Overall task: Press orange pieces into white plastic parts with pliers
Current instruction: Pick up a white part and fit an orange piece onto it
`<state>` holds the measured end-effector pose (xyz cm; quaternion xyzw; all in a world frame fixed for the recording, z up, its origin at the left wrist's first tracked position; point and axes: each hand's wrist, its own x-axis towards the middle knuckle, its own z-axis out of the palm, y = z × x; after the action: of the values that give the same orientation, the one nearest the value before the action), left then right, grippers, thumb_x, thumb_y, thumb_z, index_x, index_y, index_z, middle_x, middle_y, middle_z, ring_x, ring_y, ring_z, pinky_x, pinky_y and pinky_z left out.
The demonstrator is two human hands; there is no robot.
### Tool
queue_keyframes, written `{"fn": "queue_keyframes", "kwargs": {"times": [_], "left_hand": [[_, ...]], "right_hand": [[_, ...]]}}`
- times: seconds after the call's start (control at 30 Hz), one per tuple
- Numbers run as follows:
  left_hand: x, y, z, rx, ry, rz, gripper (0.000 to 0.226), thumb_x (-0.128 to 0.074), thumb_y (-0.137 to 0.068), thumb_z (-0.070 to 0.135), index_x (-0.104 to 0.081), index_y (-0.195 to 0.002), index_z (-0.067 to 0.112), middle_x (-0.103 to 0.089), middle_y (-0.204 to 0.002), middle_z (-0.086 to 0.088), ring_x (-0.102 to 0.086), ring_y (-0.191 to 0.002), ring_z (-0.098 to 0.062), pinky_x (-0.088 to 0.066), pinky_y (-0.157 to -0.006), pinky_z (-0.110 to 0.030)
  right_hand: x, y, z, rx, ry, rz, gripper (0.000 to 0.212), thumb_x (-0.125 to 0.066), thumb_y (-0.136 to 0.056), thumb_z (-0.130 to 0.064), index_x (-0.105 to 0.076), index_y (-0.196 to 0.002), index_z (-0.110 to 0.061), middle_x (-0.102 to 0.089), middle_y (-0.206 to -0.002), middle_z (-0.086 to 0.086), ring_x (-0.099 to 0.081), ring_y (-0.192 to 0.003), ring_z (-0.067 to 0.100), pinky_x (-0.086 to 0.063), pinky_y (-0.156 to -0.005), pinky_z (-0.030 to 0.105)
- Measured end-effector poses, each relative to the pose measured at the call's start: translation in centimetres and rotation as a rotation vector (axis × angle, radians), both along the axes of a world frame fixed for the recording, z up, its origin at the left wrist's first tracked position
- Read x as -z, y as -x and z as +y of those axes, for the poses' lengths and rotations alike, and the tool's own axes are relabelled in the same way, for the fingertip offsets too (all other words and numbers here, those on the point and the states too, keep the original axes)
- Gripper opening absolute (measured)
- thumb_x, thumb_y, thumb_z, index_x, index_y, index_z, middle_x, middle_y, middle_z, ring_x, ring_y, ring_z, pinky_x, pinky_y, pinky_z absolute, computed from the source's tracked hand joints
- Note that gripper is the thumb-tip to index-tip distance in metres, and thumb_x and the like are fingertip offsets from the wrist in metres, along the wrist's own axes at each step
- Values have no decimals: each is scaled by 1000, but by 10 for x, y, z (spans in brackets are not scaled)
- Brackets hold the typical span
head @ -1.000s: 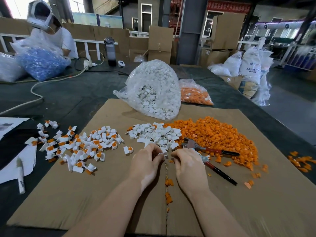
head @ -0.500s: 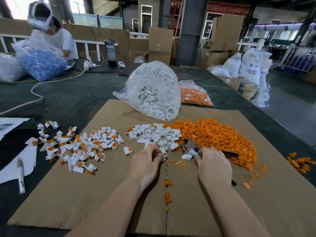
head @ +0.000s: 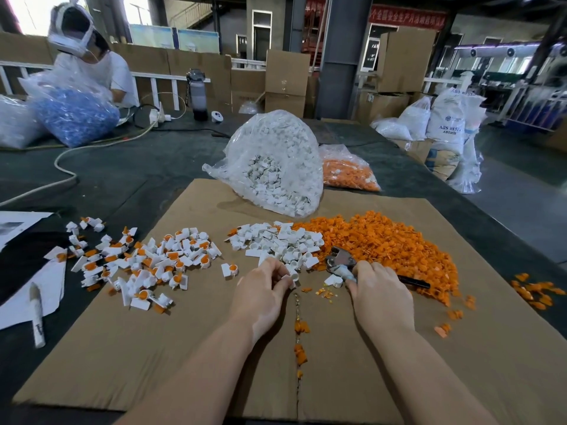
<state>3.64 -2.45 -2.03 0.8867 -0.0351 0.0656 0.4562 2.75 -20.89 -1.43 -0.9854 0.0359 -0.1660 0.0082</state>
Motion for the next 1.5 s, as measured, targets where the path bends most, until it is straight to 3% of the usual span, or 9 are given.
{"fn": "queue_keyframes", "kwargs": {"times": [0.13, 0.23, 0.4, 0.6, 0.73, 0.8, 1.03, 1.3, 1.5], "left_hand": [[1, 0, 1, 5, -10, -5, 23, -58, -91, 26, -46, -73, 34, -59, -77, 13, -55, -80, -10, -43, -70, -26], [1, -1, 0, 2, -4, 0, 22, -58, -91, 26, -47, -73, 33, -59, -77, 13, -55, -79, -10, -40, -68, -24], [0, 0, 1, 13, -5, -4, 21, -58, -91, 25, -47, -75, 33, -59, -77, 12, -55, -79, -11, -38, -67, -23], [0, 0, 0, 18, -3, -1, 21, -57, -92, 24, -47, -75, 32, -61, -80, 9, -56, -80, -11, -39, -67, -23], [0, 0, 0, 9, -25, 0, 22, -57, -91, 25, -46, -74, 33, -59, -77, 13, -54, -77, -7, -36, -61, -18], [-1, -1, 1, 7, -27, 3, 22, -57, -91, 26, -46, -74, 34, -57, -77, 14, -52, -75, -4, -34, -59, -16], [-1, -4, 0, 14, -44, 20, 15, -56, -92, 29, -49, -79, 33, -58, -78, 14, -53, -77, -5, -39, -62, -20], [5, -8, -2, 0, 8, 10, 12, -56, -91, 28, -51, -80, 29, -60, -76, 9, -56, -80, -16, -45, -72, -30], [7, -9, -3, -14, 20, 8, 14, -54, -92, 29, -50, -79, 31, -57, -71, 11, -55, -82, -20, -43, -69, -30]], "right_hand": [[-1, -3, -3, -60, -8, 17, 22, -41, -98, -35, -47, -113, -21, -56, -106, -4, -53, -99, 14, -35, -68, 21], [-2, -3, -4, -117, -3, 22, 15, -41, -99, -23, -52, -105, -16, -55, -97, -1, -51, -91, 16, -36, -73, 23], [-4, 2, -11, 1, -96, -96, 3, -60, -86, -1, -60, -84, -3, -58, -80, 12, -53, -75, 26, -34, -64, 29], [-4, 5, -26, 171, -8, 13, 7, -51, -95, -17, -57, -97, -14, -52, -90, -1, -45, -82, 14, -31, -64, 22], [-10, 4, -19, 208, 63, -87, 20, -52, -94, -28, -62, -98, -11, -57, -98, 7, -51, -93, 24, -38, -72, 32], [-12, -1, -14, 127, -4, -159, 21, -53, -93, -23, -62, -103, -7, -57, -102, 11, -52, -95, 28, -40, -77, 36], [-16, -32, 9, -145, -161, 74, 51, -44, -89, 4, -37, -137, -12, -36, -142, 8, -34, -129, 23, -33, -100, 30], [-29, -73, 26, -135, -130, 369, 95, -61, -76, 14, -11, -149, -21, -4, -156, 14, -13, -142, 33, -31, -107, 44], [-30, -93, 24, -119, -94, 423, 72, -39, -90, 9, -19, -148, -29, -12, -155, 7, -21, -136, 37, -32, -106, 45]]}}
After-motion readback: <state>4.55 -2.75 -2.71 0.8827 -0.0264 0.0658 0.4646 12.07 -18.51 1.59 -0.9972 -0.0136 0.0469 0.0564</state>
